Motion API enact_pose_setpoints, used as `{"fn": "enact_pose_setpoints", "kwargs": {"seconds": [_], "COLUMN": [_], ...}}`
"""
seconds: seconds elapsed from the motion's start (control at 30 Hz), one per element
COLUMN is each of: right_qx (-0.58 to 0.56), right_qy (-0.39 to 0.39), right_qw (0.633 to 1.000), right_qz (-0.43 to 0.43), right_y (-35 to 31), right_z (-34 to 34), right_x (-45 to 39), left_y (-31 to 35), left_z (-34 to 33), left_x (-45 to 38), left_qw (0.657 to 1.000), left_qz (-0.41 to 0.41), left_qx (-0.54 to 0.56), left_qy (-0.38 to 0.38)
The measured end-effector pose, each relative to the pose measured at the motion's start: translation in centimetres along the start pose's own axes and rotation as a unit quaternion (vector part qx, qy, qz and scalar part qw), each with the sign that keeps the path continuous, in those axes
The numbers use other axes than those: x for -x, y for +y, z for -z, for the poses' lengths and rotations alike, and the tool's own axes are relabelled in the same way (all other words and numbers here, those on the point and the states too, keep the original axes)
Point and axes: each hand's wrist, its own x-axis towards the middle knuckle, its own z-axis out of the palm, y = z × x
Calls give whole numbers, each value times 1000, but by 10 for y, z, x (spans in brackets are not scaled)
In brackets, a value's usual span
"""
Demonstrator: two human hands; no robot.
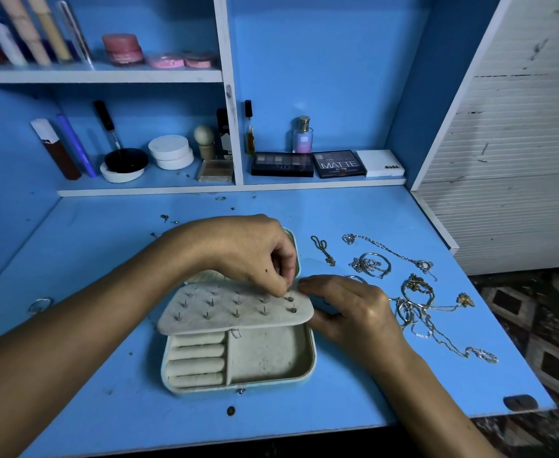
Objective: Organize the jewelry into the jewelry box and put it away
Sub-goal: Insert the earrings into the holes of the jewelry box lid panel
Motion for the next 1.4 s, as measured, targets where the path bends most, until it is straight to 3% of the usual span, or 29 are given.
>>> {"fn": "enact_pose_setpoints", "kwargs": {"seconds": [0.63, 0.87, 0.93, 1.13, 1.3, 1.4], "right_qx": [-10, -11, -14, -50, -78, -89], "right_qy": [6, 20, 18, -21, -51, -72], "right_qw": [1000, 998, 996, 984, 957, 941], "right_qz": [-13, -58, -82, -172, -275, -319], "right_y": [-3, -7, -9, -13, -12, -9], "right_z": [1, 0, 1, 4, 1, 0], "right_x": [-5, -11, -14, -31, -43, -49], "left_y": [-16, -43, -54, -85, -100, -101], "left_z": [1, 8, 7, -13, -36, -48], "left_x": [4, 25, 32, 39, 34, 32], "left_qw": [999, 982, 957, 827, 693, 663], "left_qz": [-10, 7, 7, 9, 50, 81], "left_qx": [39, 145, 231, 441, 553, 554], "left_qy": [29, 122, 176, 348, 460, 497]}}
